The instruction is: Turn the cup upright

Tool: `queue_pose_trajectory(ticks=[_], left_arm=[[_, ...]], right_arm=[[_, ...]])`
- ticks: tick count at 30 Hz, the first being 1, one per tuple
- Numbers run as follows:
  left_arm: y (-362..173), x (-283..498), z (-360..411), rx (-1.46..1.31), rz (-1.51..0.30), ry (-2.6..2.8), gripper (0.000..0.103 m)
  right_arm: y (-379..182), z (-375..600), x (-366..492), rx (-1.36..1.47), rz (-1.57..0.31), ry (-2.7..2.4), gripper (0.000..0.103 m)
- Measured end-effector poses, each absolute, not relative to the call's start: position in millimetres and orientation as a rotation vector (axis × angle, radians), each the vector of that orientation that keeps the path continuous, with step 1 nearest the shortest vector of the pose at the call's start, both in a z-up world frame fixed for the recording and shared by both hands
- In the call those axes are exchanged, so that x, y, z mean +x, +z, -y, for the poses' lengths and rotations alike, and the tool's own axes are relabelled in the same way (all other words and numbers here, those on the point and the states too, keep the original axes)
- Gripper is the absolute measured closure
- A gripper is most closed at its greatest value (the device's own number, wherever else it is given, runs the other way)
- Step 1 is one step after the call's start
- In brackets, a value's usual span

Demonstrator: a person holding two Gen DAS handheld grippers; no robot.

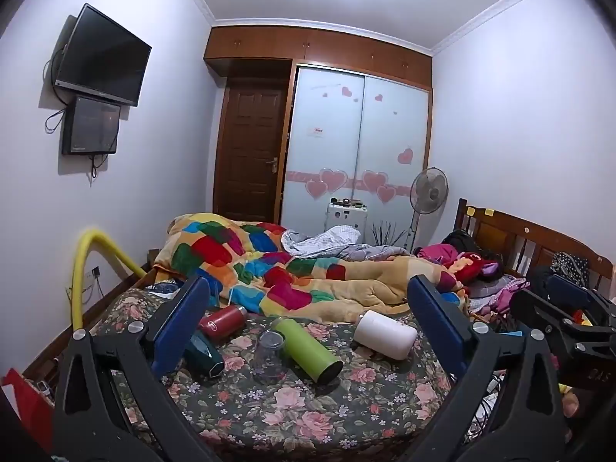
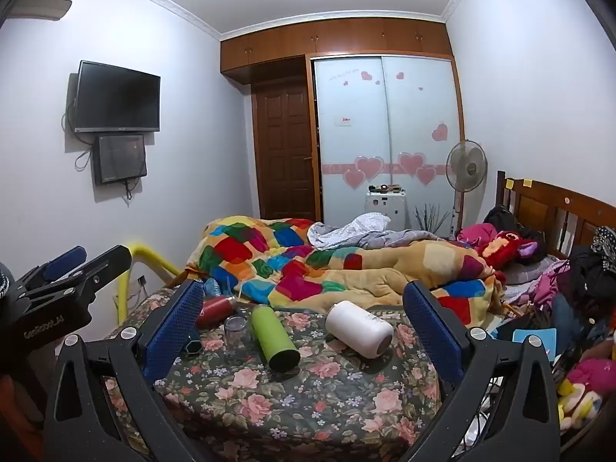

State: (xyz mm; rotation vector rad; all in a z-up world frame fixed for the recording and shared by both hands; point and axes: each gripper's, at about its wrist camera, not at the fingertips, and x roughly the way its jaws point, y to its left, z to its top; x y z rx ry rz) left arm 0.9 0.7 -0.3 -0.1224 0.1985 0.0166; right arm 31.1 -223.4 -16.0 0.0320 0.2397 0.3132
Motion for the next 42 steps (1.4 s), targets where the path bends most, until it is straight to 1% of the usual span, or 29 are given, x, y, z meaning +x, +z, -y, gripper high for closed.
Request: queue_pose_trajectory(ticks=[42], left_arm=[[-9.0,0.9,-6.2,-0.121,-0.205,0.04,0.0]], right_arm=[[-13.5,219.5,30.7,0.014,-0.249,0.318,0.0]])
